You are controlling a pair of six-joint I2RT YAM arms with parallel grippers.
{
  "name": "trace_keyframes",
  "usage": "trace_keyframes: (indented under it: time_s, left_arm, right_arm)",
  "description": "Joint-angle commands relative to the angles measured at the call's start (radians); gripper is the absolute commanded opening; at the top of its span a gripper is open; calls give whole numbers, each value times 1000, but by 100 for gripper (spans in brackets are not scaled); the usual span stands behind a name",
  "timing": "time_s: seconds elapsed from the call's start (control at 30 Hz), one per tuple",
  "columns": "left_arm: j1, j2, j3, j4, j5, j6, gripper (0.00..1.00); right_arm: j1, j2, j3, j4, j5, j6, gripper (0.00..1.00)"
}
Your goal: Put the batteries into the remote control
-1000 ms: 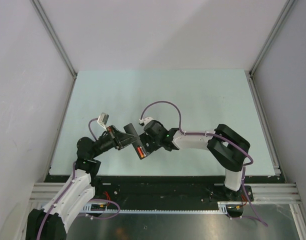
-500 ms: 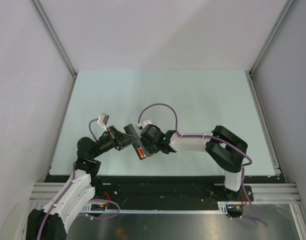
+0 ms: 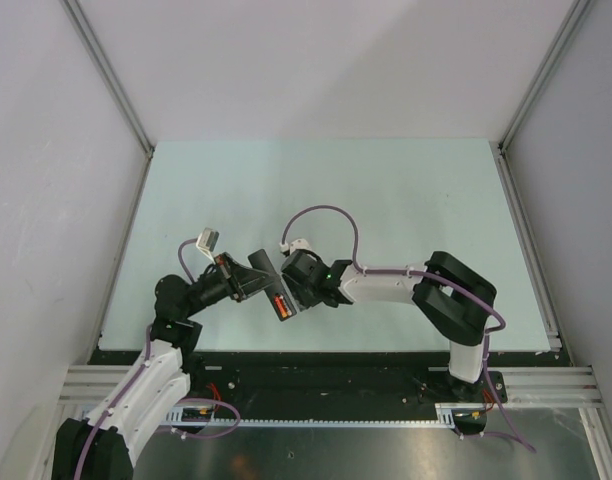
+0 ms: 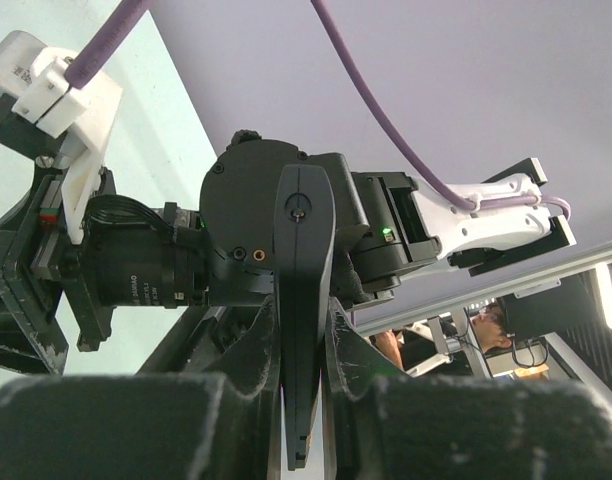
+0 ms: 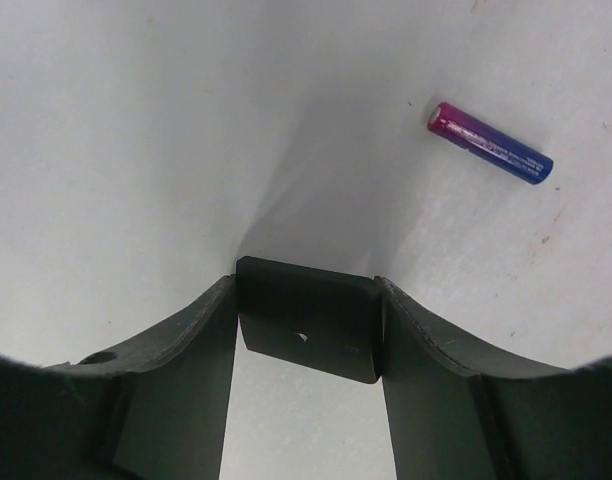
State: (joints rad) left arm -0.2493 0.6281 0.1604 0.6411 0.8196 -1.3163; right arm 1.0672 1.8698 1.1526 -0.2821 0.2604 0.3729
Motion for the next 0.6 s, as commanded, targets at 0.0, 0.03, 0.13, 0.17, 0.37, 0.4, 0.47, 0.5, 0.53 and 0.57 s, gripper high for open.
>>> trace_keyframes:
  time_s: [0.0, 0.03, 0.13, 0.17, 0.37, 0.4, 0.47, 0.5, 0.53, 0.57]
  left_arm:
    - [7, -10, 4, 31, 16, 15, 0]
    - [5, -11, 4, 31, 18, 15, 0]
    - [5, -11, 5, 31, 18, 15, 0]
    - [5, -8, 5, 31, 16, 15, 0]
    - [5, 5, 4, 31, 10, 19, 0]
    - [5, 7, 4, 31, 10, 20, 0]
    - [5, 13, 5, 31, 6, 20, 0]
    - [5, 15, 7, 29, 1, 20, 0]
    - [5, 16, 7, 31, 1, 20, 0]
    - [5, 18, 8, 31, 1, 20, 0]
  right_arm:
    - [-21, -36, -17, -114, 25, 67, 26]
    - [-29, -52, -24, -111, 13, 84, 25]
    - [-62, -122, -60, -95, -7, 164, 24]
    - [-76, -142, -76, -91, -7, 191, 24]
    - [-245, -284, -223, -2, -21, 469, 23]
    - [-289, -299, -246, 17, -4, 503, 23]
    - [-321, -324, -280, 49, 20, 593, 23]
    - [-347, -324, -283, 57, 39, 618, 24]
    - [-358, -319, -284, 58, 49, 639, 27]
    - [-368, -305, -283, 63, 56, 665, 28]
